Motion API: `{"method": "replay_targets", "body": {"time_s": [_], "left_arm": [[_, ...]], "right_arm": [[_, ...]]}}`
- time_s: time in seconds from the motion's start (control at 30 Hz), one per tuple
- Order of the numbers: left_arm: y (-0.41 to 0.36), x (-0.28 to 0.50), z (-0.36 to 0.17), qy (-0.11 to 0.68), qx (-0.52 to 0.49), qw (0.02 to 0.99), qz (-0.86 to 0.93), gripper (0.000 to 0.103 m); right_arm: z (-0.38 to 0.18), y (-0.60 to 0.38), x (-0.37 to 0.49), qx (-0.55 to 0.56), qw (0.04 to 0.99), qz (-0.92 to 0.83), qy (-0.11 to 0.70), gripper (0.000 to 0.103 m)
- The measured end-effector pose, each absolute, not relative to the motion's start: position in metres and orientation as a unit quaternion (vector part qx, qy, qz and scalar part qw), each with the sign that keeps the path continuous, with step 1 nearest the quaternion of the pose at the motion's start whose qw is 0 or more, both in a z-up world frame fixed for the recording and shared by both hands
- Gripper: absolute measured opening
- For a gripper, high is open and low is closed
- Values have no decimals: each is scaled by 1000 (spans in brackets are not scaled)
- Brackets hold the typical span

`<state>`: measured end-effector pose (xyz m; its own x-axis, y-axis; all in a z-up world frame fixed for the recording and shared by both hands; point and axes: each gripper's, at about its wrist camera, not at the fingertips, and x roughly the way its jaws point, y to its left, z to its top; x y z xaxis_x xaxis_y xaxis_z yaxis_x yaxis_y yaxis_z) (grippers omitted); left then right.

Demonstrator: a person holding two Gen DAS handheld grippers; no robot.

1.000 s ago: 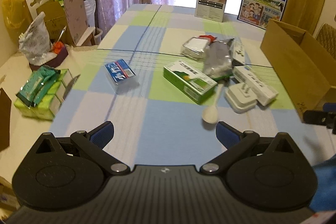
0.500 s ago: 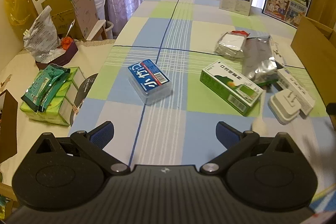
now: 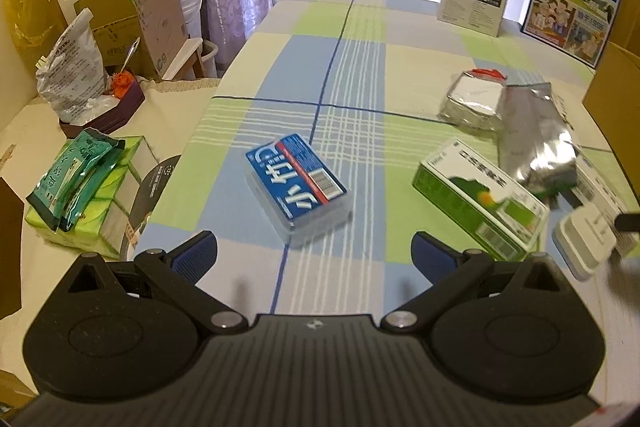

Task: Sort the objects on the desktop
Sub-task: 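Grasp the blue toothbrush box with left tool while right tool grasps the white Mecobalamin box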

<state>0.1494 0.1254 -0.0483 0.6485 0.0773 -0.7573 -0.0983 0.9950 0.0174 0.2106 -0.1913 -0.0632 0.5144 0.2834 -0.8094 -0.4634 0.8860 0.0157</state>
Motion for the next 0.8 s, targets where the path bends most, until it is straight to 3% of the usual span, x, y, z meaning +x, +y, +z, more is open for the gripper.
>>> {"method": "replay_targets", "body": {"time_s": [0.43,0.53,0.67,0.8], "left_arm": [[143,198,-69,415,-35,906,77,100],[143,209,-76,422,-28,902,83,90],[138,213,-81,427,-14,901,75,64],[129,199,-79,433,5,900,48,57]], "right_arm": [[-71,-194,226,-71,870,220,437,70],[-72,-190,225,-86,870,221,433,70],[-73,-189,222,-95,871,219,430,69],[-72,-192,214,-87,869,210,439,69]]}}
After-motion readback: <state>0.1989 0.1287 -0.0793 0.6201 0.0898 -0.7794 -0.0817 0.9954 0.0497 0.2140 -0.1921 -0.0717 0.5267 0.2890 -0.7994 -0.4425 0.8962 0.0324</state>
